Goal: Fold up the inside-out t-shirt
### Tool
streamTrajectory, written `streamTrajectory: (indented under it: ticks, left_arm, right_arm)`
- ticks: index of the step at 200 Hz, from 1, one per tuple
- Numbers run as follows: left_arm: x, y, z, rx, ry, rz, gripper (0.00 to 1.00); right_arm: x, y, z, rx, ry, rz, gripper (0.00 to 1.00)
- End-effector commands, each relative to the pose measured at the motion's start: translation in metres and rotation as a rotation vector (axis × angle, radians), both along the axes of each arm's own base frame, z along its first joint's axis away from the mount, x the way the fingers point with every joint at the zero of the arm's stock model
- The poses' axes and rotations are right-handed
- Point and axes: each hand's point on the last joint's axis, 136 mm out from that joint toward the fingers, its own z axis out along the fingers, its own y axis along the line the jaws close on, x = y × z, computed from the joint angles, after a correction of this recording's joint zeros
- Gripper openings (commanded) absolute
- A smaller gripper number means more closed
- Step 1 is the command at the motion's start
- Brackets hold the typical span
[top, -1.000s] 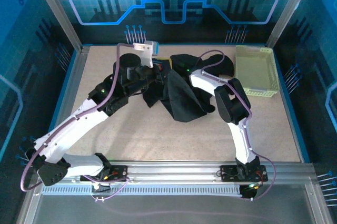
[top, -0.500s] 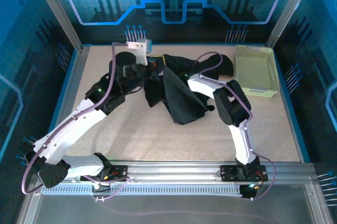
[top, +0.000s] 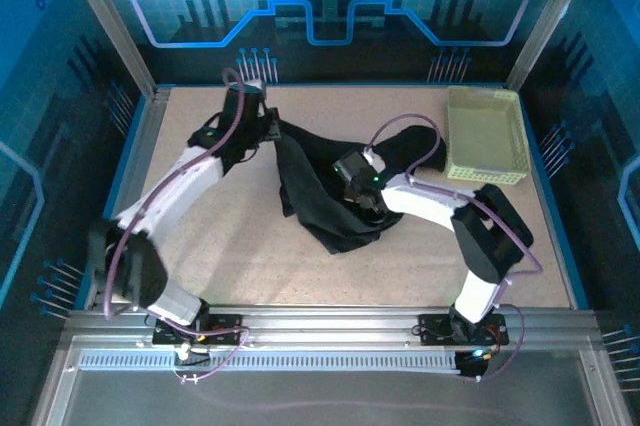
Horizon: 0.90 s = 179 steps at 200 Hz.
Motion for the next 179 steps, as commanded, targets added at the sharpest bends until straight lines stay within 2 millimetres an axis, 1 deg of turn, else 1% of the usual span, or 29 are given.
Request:
streamTrajectory:
  ticks: [1,10,22,38,54,67,81,90,102,113,118,128,131,145,147,151,167,179]
  left_arm:
    - [-0.003,-0.007,-0.061,0.056,0.203,-0.054,0.0]
    - [-0.002,-0.007,-0.085,0.075,0.27,-0.052,0.0]
    - [-0.002,-0.008,-0.11,0.086,0.333,-0.054,0.0]
    - [-0.004,-0.009,-0.134,0.097,0.393,-0.054,0.0]
    - [-0.006,-0.01,-0.148,0.097,0.422,-0.055,0.0]
    - [-0.007,-0.011,-0.154,0.097,0.433,-0.064,0.05]
    - [-0.009,-0.01,-0.155,0.105,0.437,-0.065,0.1]
    - [-0.011,-0.01,-0.152,0.106,0.428,-0.071,0.14]
    - [-0.015,-0.011,-0.141,0.087,0.388,-0.087,0.23]
    - [-0.021,-0.016,-0.121,0.039,0.317,-0.118,0.4]
    - [-0.023,-0.02,-0.111,0.01,0.279,-0.135,0.45]
    - [-0.03,-0.024,-0.095,-0.029,0.217,-0.159,0.54]
    - [-0.032,-0.025,-0.087,-0.044,0.194,-0.167,0.57]
    - [-0.043,-0.035,-0.064,-0.094,0.126,-0.222,0.65]
    - [-0.046,-0.037,-0.062,-0.099,0.12,-0.234,0.66]
    - [-0.049,-0.042,-0.057,-0.107,0.103,-0.257,0.68]
    - [-0.064,-0.06,-0.046,-0.11,0.061,-0.339,0.76]
    - [-0.074,-0.076,-0.047,-0.102,0.06,-0.406,0.81]
  right_arm:
    - [0.004,0.021,0.041,0.103,-0.137,0.102,0.0]
    - [0.001,0.024,0.052,0.129,-0.162,0.127,0.0]
    - [-0.001,0.03,0.068,0.173,-0.191,0.164,0.0]
    - [-0.004,0.037,0.088,0.221,-0.225,0.212,0.0]
    - [-0.009,0.044,0.102,0.27,-0.241,0.26,0.0]
    - [-0.013,0.053,0.111,0.317,-0.253,0.317,0.0]
    - [-0.02,0.061,0.12,0.348,-0.267,0.372,0.0]
    - [-0.023,0.062,0.123,0.357,-0.276,0.394,0.0]
    - [-0.027,0.062,0.124,0.363,-0.29,0.419,0.0]
    - [-0.029,0.062,0.123,0.358,-0.305,0.442,0.0]
    - [-0.029,0.062,0.121,0.354,-0.309,0.454,0.0]
    - [-0.031,0.062,0.12,0.353,-0.317,0.473,0.0]
    - [-0.033,0.063,0.119,0.354,-0.321,0.484,0.0]
    - [-0.034,0.065,0.133,0.368,-0.37,0.512,0.0]
    - [-0.036,0.063,0.126,0.361,-0.36,0.516,0.0]
    - [-0.038,0.062,0.126,0.358,-0.365,0.526,0.0]
    - [-0.041,0.061,0.143,0.356,-0.415,0.572,0.0]
    - [-0.044,0.059,0.16,0.367,-0.453,0.604,0.0]
